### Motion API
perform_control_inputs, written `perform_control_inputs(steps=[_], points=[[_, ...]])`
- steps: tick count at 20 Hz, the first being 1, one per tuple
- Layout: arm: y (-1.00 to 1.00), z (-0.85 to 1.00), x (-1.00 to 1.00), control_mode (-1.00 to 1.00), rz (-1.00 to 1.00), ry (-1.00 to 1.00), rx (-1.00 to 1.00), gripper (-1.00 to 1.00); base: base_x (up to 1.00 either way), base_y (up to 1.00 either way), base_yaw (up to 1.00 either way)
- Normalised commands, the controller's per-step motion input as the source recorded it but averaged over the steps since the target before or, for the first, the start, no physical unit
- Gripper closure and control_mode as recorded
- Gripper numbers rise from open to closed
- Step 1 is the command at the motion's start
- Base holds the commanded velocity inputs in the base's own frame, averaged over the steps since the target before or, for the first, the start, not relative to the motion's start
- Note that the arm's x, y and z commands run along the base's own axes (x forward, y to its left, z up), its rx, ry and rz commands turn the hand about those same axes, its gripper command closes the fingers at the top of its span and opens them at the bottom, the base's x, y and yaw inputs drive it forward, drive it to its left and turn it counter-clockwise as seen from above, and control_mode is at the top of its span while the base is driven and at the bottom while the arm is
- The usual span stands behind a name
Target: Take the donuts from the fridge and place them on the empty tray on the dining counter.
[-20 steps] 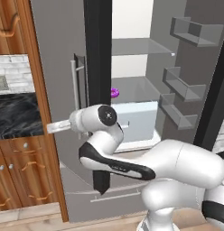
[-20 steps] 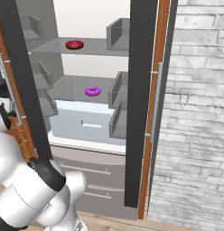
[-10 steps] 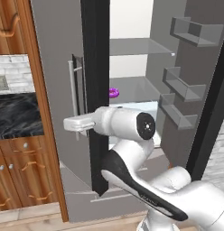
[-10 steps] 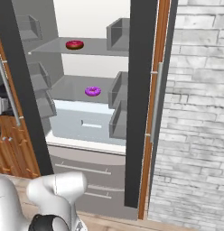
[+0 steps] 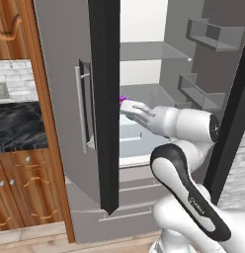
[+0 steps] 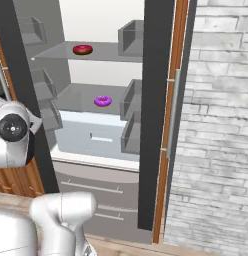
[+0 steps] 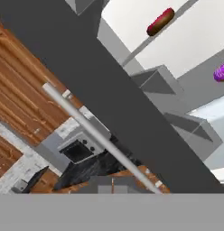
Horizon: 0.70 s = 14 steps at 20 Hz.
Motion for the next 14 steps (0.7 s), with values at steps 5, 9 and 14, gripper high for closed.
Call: perform_control_inputs(steps=[5, 9, 14], points=[[-0.73, 0.03, 0.39, -1.0, 0.05, 0.51, 0.51, 1.0, 0.0, 0.0, 0.0], [-0.41, 0.0, 0.47, -1.0, 0.22, 0.39, 0.36, 1.0, 0.0, 0.0, 0.0], [-0.05, 0.0, 0.54, -1.0, 0.13, 0.25, 0.27, 1.0, 0.0, 0.0, 0.0]])
